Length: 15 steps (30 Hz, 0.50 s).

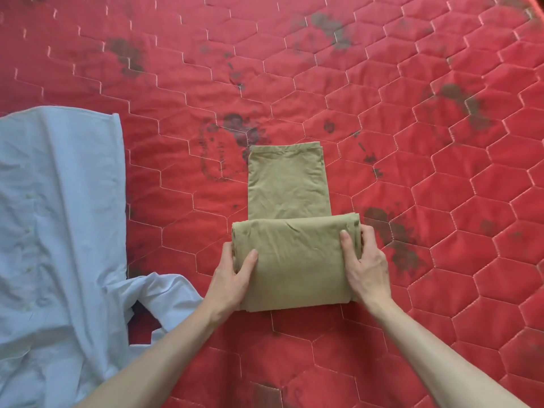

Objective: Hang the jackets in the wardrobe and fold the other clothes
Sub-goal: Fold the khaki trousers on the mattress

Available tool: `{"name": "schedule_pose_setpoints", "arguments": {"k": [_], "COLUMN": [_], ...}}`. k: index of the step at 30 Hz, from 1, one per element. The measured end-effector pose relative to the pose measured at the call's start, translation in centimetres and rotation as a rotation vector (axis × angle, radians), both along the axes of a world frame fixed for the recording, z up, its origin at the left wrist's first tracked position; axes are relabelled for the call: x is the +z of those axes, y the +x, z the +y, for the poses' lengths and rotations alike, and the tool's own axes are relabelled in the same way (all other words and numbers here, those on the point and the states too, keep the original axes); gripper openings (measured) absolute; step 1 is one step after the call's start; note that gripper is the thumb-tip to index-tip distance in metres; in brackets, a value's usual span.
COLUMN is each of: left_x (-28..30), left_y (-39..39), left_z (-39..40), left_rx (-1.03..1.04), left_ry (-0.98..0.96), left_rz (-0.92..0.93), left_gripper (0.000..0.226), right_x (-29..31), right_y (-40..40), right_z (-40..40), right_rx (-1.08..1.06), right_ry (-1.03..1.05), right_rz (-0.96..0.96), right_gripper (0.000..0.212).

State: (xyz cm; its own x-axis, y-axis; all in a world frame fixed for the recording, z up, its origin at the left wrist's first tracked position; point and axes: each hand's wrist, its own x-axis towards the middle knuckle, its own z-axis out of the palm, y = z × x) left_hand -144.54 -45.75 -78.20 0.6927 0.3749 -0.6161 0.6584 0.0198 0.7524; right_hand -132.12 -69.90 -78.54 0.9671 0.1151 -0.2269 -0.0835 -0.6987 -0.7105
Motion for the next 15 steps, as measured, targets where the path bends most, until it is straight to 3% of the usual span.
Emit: {"name": "schedule_pose_setpoints", "arguments": {"k": [2,6,11,15], "left_x": [-1.1,-3.2,-4.4,-4.1], "left_y": [0.5,1.8,2.2,1.4], "left_z": [0.3,-0.2,-1.9,-5.3], "left_rx": [-0.049,-0.148,-0.077,0.037], "left_ry": [0.08,0.38,0.57,0.749], "left_rz": [0.03,0.095,0.155,0.151], "left_gripper": [0.044,0.03,0.032,0.062], "right_x": [-1.4,-4.3,-5.8,-5.1], "right_y": [0.8,2.0,1.1,-1.2], "right_z": [0.5,1.4,2.1,1.8], "right_rx": [0.015,0.005,-0.044,0.121], "right_ry": [-0.042,-0.101,-0.252,-0.335], "right_rz": [-0.02,0.004,-0.095,-0.3], "right_gripper": [0.026,0.028,0.035,0.064]}}
